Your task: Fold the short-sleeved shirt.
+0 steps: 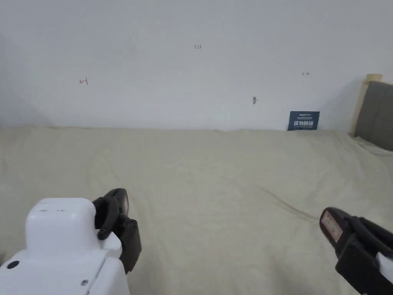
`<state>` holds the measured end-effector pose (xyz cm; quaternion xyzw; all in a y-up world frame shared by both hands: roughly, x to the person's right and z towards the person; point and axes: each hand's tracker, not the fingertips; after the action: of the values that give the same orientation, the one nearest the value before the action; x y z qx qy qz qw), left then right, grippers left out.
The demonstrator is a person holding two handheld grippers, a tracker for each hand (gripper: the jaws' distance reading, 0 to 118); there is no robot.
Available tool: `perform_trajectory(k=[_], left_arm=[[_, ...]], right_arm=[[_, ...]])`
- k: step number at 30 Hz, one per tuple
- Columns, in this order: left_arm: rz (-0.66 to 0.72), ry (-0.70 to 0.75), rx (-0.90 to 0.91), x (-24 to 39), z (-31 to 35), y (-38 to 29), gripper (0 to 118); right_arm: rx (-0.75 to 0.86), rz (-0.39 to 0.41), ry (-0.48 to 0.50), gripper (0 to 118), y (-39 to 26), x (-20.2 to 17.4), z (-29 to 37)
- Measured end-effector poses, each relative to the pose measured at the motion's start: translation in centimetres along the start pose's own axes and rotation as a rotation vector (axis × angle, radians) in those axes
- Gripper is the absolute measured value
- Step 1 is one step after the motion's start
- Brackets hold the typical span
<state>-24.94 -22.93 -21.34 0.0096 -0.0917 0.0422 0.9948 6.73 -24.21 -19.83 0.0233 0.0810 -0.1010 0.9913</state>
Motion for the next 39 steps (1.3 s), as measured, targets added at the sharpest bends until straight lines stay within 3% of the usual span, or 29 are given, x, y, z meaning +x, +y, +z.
perform_trajectory(k=[4,12,19,26,28,29,30,31,33,34,35,39], left_arm=[[-0.094,0.080,0.075,1.0,1.3,0.3,2],[-0.100,0.140,0.061,1.8,2.1,-1.3,1],[-0.122,0.148,0.011,2.2,2.0,-3.0,1],[-0.086,0.153,0.036,1.2,2.6,-2.0,1],[-0.088,0.151,0.018,0.9,2.5,-1.8,4],[-0.092,0.155,0.011,0.9,2.4,-1.8,9],[-0.090,0.153,0.009,0.8,2.6,-1.9,23],[-0.089,0.151,0.010,0.7,2.6,-2.0,41],[-0.082,0.149,0.010,0.6,2.6,-2.1,96],[-0.073,0.145,0.005,0.6,2.6,-2.2,112],[-0.064,0.141,0.003,0.6,2.7,-2.2,118],[-0.086,0.149,0.050,0.7,3.2,-2.2,118]], right_arm=[[0.121,0.131,-0.012,0,0.2,-1.4,1.7],[0.087,0.218,-0.076,0,-2.4,-2.3,0.9],[0.049,0.241,-0.184,0,-3.9,-2.0,0.8],[0.056,0.213,-0.247,0,-3.3,-1.4,1.1],[0.076,0.234,-0.295,29,-3.4,-1.2,1.2],[0.071,0.231,-0.301,46,-3.4,-1.1,1.2],[0.063,0.220,-0.296,66,-3.3,-0.8,1.2],[0.055,0.201,-0.302,75,-3.3,-0.6,1.1],[0.053,0.177,-0.308,86,-3.3,-0.5,1.3],[0.030,0.170,-0.314,86,-3.2,-0.5,1.2],[0.017,0.166,-0.305,86,-3.2,-0.4,1.1],[-0.012,0.164,-0.297,86,-3.6,-0.2,1.0]])
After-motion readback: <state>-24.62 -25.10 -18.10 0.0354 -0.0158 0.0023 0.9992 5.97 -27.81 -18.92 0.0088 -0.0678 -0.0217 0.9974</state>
